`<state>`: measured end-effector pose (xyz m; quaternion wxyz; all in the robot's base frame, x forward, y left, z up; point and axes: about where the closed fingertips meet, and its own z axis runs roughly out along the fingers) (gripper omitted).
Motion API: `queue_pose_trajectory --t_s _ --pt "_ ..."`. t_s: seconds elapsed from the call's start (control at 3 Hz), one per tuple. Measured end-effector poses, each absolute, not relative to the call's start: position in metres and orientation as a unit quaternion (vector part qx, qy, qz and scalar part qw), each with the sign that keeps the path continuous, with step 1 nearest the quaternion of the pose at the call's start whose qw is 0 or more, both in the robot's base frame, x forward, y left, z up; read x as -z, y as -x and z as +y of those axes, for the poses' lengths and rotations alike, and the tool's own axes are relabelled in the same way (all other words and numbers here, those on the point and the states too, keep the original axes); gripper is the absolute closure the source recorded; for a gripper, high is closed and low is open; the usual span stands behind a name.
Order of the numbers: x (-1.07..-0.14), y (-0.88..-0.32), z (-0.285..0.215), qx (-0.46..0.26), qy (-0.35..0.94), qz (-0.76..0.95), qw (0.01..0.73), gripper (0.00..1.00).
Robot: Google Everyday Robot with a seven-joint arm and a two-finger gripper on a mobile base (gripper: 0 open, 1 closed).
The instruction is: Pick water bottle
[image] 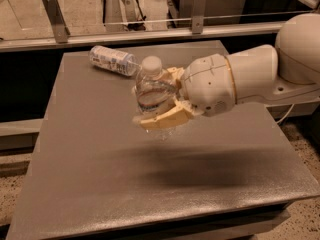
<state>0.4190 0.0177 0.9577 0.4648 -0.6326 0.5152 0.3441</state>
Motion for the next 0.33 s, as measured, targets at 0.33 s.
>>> queue_pose_trajectory --t_s 0.33 --pt "-0.9567 -0.4179 0.0191 -0.345 0.633 0.515 0.463 1.00"
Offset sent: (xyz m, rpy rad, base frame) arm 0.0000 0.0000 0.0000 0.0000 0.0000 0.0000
